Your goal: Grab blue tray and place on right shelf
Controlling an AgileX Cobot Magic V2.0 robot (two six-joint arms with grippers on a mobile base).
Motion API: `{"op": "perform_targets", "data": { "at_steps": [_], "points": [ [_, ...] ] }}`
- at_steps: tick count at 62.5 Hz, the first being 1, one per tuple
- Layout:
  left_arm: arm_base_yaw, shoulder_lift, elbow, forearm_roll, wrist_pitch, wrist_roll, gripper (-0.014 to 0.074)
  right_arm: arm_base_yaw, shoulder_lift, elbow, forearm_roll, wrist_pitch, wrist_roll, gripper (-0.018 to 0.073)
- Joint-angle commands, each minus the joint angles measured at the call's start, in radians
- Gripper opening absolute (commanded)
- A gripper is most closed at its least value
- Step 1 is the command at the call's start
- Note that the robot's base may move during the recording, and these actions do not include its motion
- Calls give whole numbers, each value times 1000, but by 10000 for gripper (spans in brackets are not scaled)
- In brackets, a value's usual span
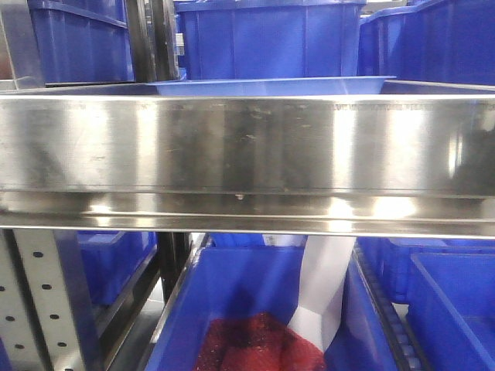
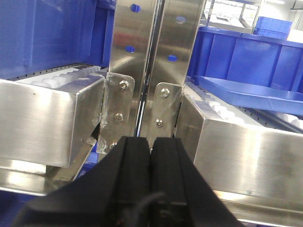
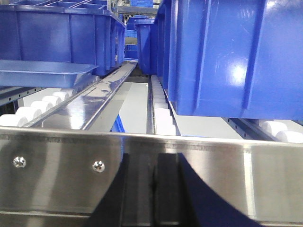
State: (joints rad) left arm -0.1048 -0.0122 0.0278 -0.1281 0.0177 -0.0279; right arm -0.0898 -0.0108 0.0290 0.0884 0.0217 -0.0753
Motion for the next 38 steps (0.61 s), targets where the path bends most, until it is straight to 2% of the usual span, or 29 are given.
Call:
{"op": "perform_targets", "data": {
  "at_steps": [1, 38],
  "points": [
    [1, -14, 32, -9, -93, 0, -48, -7, -19, -23, 4, -80, -7, 59],
    [1, -14, 32, -9, -93, 0, -48, -7, -19, -23, 4, -80, -7, 59]
  ]
}}
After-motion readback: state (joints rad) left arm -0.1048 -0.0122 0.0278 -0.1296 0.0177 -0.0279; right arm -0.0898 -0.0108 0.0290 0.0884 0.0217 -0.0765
